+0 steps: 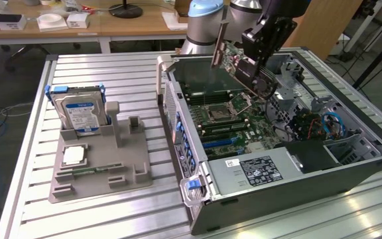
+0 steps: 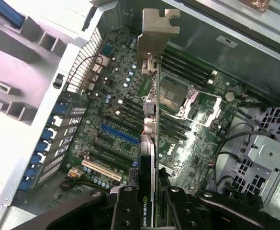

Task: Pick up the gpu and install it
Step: 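Insert the gpu into the slot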

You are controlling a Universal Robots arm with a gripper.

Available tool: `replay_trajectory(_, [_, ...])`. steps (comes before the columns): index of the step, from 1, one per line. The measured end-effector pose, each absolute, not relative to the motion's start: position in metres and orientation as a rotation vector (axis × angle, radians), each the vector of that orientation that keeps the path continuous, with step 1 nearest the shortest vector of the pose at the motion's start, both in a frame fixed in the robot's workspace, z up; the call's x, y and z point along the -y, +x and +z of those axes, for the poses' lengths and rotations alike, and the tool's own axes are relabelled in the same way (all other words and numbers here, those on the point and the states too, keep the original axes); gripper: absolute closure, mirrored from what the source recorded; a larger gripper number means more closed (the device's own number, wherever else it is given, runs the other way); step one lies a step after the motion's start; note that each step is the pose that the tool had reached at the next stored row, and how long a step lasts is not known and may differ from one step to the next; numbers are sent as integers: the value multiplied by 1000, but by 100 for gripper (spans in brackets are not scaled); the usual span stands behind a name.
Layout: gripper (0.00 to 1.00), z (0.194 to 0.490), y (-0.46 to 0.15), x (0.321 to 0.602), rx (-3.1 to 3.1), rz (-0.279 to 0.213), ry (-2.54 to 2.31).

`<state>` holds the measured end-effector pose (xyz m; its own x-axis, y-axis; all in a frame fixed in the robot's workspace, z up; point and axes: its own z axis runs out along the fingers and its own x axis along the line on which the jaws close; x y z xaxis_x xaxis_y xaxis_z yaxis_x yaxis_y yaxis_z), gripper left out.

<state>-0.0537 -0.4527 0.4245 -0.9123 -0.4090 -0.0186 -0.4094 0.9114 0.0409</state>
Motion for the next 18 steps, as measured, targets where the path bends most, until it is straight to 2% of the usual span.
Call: replay_trajectory(18, [74, 424, -54, 453, -3021, 70, -834])
